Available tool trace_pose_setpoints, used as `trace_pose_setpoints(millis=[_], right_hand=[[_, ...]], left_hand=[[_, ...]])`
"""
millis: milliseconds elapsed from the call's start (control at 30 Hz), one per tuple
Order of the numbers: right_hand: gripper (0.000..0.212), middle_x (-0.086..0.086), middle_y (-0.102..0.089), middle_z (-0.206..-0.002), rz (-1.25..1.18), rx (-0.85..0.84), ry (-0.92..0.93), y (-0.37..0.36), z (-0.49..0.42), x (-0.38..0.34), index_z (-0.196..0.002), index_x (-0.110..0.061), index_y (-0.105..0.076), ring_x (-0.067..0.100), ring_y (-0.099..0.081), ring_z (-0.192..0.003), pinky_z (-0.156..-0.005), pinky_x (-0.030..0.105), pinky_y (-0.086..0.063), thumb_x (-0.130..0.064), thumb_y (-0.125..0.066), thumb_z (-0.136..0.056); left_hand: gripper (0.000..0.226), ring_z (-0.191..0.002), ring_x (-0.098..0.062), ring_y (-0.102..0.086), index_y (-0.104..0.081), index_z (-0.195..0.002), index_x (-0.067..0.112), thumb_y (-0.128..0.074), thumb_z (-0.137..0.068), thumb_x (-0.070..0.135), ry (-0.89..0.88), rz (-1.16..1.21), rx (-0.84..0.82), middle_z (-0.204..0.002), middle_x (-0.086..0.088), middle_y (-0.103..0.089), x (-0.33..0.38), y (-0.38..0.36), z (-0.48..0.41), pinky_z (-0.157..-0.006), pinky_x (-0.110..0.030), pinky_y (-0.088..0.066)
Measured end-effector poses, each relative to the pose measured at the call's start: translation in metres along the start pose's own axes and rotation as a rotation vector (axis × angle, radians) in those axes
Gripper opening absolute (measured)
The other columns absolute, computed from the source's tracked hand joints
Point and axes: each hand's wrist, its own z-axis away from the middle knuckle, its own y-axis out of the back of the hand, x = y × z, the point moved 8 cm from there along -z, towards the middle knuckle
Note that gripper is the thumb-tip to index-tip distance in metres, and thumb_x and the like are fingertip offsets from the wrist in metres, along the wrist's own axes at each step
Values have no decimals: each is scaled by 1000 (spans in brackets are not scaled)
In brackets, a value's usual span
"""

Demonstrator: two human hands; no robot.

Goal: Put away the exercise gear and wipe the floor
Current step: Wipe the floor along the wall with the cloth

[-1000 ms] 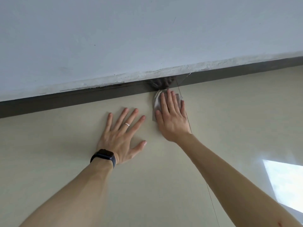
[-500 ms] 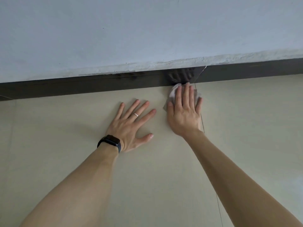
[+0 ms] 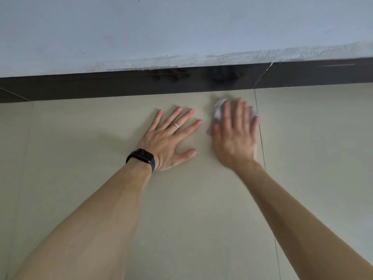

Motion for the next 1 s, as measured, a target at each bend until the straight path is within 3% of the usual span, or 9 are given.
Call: trace_pose_setpoints(millis=[67, 100, 233, 333, 467, 567, 700, 800, 1000], right_hand=[[59, 10, -11, -166, 52, -85, 240, -5, 26, -10, -159, -19, -19, 25, -5, -154, -123, 52, -6, -42, -25, -105], [59, 7, -7, -167, 38, -120, 230, -1, 30, 7, -159, -21, -16, 22, -1, -154, -124, 51, -4, -44, -24, -105], [62, 7, 6, -167, -8, -100, -260, 21, 45, 104, -160, -25, -5, 22, 9, -153, -123, 53, 3, -49, -17, -104], [65, 9, 4, -167, -56, -20, -553, 18, 90, 94, -160, -25, -6, 23, 8, -154, -122, 55, 3, -49, -20, -101], [59, 6, -4, -167, 7, -77, -91, -2, 131, 2, -159, -27, -15, 21, 1, -154, -123, 52, -4, -46, -25, -104], [58, 7, -9, -167, 72, -111, 114, 3, 156, 24, -158, -27, -20, 22, -4, -154, -123, 51, -10, -48, -23, -105], [61, 8, 6, -167, 20, -52, -480, 19, 207, 108, -159, -29, -7, 22, 9, -153, -123, 50, 0, -50, -20, -104], [62, 8, 16, -166, -65, -32, -780, 9, 247, 87, -159, -31, 2, 21, 18, -152, -122, 49, 9, -48, -21, -104], [59, 2, 3, -167, 24, -119, -316, 0, 305, 6, -159, -34, -9, 18, 8, -154, -124, 44, 1, -51, -21, -104]], left_hand=[[75, -152, -12, 12, 2, -155, 45, -26, -91, 73, -2, 6, 23, -165, 14, 9, -1, 0, 1, -121, -55, -1], [75, -152, -12, 12, 2, -155, 46, -26, -91, 73, 0, 6, 28, -165, 14, 9, -2, -1, 1, -122, -55, -1], [75, -152, -12, 12, 4, -154, 47, -25, -90, 73, -3, 14, 28, -165, 15, 11, -7, -2, 0, -122, -53, 3], [76, -152, -12, 10, 2, -154, 46, -24, -88, 73, -6, 20, 29, -165, 15, 8, -3, -3, 0, -122, -53, 2], [77, -152, -13, 7, -1, -155, 46, -23, -87, 74, -7, 37, 24, -165, 14, 6, -4, -2, 0, -122, -54, -1], [75, -152, -14, 7, 3, -153, 49, -20, -87, 75, -15, 28, 19, -165, 14, 7, -3, -5, -1, -122, -53, 0], [75, -153, -15, 6, 2, -154, 48, -15, -87, 77, -42, 10, 41, -166, 11, 4, -5, -8, -2, -122, -54, 0], [73, -153, -19, 2, -2, -155, 45, -11, -89, 76, -55, -11, 45, -167, 6, 0, -2, -7, 0, -121, -54, -2], [56, -153, -27, 1, -13, -157, 37, -17, -103, 50, -28, -105, 80, -166, -5, -8, 38, -1, 40, -118, -61, 0]])
